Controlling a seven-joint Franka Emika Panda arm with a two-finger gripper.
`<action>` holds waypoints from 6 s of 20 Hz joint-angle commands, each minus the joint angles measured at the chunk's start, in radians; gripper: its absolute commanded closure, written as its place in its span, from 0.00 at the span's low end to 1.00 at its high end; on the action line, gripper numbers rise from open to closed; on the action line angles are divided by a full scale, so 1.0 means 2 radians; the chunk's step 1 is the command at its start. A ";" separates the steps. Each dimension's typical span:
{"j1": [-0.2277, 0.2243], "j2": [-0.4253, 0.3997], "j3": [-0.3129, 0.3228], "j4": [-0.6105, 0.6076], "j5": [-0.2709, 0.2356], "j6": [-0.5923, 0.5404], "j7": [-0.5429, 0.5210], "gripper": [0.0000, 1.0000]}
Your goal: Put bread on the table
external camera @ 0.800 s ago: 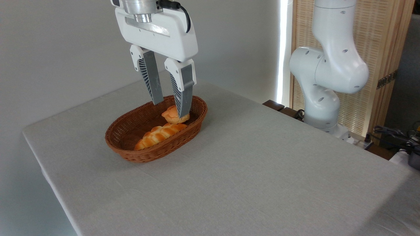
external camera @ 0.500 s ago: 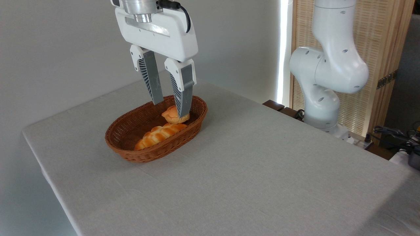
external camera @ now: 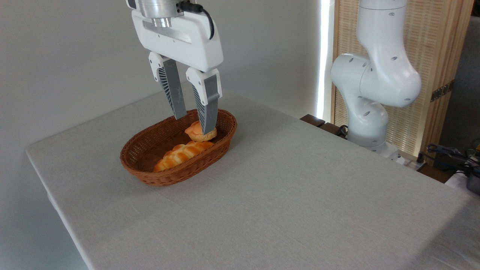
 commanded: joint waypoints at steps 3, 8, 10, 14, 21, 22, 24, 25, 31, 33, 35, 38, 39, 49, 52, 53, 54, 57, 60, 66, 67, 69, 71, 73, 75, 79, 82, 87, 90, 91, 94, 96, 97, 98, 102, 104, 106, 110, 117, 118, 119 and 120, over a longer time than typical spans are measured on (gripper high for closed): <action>-0.041 -0.033 -0.002 -0.064 -0.029 -0.010 0.009 0.00; -0.059 -0.034 -0.055 -0.100 -0.063 -0.007 0.011 0.00; -0.079 -0.034 -0.061 -0.120 -0.062 -0.003 0.011 0.00; -0.112 -0.034 -0.072 -0.177 -0.061 0.058 0.011 0.00; -0.112 -0.029 -0.124 -0.240 -0.064 0.156 0.011 0.00; -0.112 -0.028 -0.128 -0.243 -0.064 0.159 0.011 0.00; -0.112 -0.027 -0.129 -0.250 -0.060 0.160 0.012 0.00; -0.112 -0.027 -0.129 -0.254 -0.059 0.161 0.013 0.00; -0.113 -0.017 -0.130 -0.259 -0.057 0.170 0.022 0.53; -0.112 -0.015 -0.129 -0.259 -0.057 0.172 0.034 0.66; -0.111 -0.015 -0.129 -0.259 -0.057 0.173 0.037 0.68; -0.109 -0.013 -0.129 -0.259 -0.057 0.174 0.037 0.68; -0.109 -0.011 -0.129 -0.259 -0.057 0.174 0.037 0.68; -0.104 -0.011 -0.123 -0.216 -0.058 0.135 0.037 0.68; -0.104 -0.011 -0.111 -0.194 -0.060 0.118 0.037 0.68; -0.104 -0.011 -0.109 -0.188 -0.060 0.108 0.037 0.68; -0.104 -0.011 -0.108 -0.180 -0.060 0.099 0.039 0.67; -0.104 -0.011 -0.076 -0.144 -0.060 0.079 0.038 0.64; -0.102 -0.009 -0.029 -0.101 -0.058 0.080 0.041 0.62; -0.083 0.022 0.014 -0.094 -0.014 0.115 0.119 0.59; -0.082 0.033 0.022 -0.095 -0.009 0.137 0.120 0.59; -0.083 0.055 0.037 -0.095 -0.007 0.170 0.120 0.58; -0.079 0.071 0.037 -0.097 -0.008 0.190 0.119 0.54; -0.076 0.088 0.037 -0.104 -0.010 0.200 0.119 0.47; -0.076 0.093 0.037 -0.111 -0.011 0.208 0.119 0.36; -0.070 0.092 0.037 -0.112 -0.009 0.210 0.119 0.11; -0.066 0.092 0.037 -0.117 -0.008 0.209 0.119 0.08; -0.065 0.091 0.037 -0.119 -0.008 0.208 0.118 0.04; -0.065 0.075 0.048 -0.114 -0.010 0.207 0.112 0.00; -0.065 0.064 0.049 -0.114 -0.010 0.207 0.112 0.00; -0.052 0.021 0.053 -0.112 -0.014 0.197 0.105 0.00; -0.051 0.005 0.048 -0.104 -0.014 0.170 0.091 0.00; -0.051 -0.003 0.048 -0.092 -0.014 0.149 0.079 0.00; -0.050 -0.006 0.048 -0.075 -0.015 0.123 0.066 0.00; -0.027 -0.006 0.025 -0.016 -0.015 0.041 0.006 0.00; -0.019 -0.006 0.008 -0.014 -0.009 0.040 0.001 0.00; -0.018 -0.005 0.007 -0.014 -0.005 0.040 0.002 0.00; -0.017 -0.005 0.011 -0.014 0.012 0.038 0.004 0.00; 0.005 -0.004 0.012 -0.011 0.010 0.017 0.008 0.00; 0.007 -0.004 0.011 -0.012 0.009 0.017 0.008 0.00; 0.007 -0.004 0.011 -0.011 0.009 0.016 0.010 0.00; 0.007 -0.004 0.011 -0.011 0.009 0.016 0.010 0.00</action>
